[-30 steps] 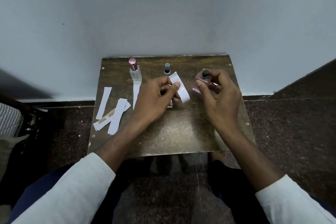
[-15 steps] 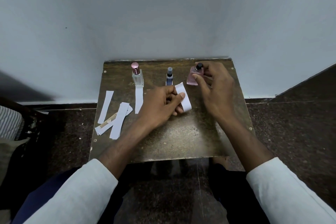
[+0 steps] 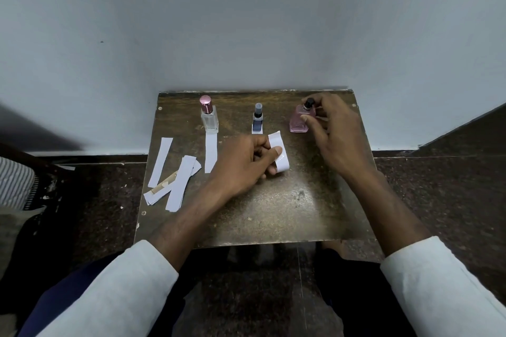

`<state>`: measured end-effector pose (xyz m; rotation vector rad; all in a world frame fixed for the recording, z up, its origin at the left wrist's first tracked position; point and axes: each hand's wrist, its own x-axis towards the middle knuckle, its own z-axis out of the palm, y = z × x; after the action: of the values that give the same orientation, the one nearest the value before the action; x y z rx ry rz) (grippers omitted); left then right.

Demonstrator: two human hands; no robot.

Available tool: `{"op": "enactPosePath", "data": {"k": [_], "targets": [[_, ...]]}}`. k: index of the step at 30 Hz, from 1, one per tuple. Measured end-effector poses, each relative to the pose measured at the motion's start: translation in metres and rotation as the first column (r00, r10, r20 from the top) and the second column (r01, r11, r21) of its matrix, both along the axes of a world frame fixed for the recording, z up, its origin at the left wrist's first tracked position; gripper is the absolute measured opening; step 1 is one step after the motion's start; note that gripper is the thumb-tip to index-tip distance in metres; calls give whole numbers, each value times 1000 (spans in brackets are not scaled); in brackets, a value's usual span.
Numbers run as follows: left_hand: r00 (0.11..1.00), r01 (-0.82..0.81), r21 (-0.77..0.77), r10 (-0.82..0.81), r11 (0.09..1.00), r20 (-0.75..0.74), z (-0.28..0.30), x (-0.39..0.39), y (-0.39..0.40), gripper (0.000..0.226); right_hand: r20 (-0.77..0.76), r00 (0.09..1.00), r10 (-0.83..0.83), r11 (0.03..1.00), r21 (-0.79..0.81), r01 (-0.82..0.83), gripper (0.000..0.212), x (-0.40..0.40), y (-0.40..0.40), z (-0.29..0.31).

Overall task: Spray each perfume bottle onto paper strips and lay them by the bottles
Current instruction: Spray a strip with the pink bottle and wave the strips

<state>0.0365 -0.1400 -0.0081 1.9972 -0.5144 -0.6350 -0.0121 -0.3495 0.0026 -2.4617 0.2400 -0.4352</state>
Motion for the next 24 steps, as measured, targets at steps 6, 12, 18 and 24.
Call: {"op": "enactPosePath", "data": {"k": [6,12,18,24], "targets": [[1000,2,-1,-2,1000,16,-2,-2,-2,22,13,1000,-2,1000,-12,3,42,-2,-4,-4],[999,-30,-49,29,998,-26,-1,-4,-5,18,185,974,-129,988,111,110,17,-23,6,12],[999,-23,-117,27,993,34,0,-6,-7,15,-300,936,183,949,301,-89,19,-58,21,9],[998,-23,-105,30,994,64,-5,-9,-4,21,-354,914,201,853,522,15,12,-74,22,-1]]}}
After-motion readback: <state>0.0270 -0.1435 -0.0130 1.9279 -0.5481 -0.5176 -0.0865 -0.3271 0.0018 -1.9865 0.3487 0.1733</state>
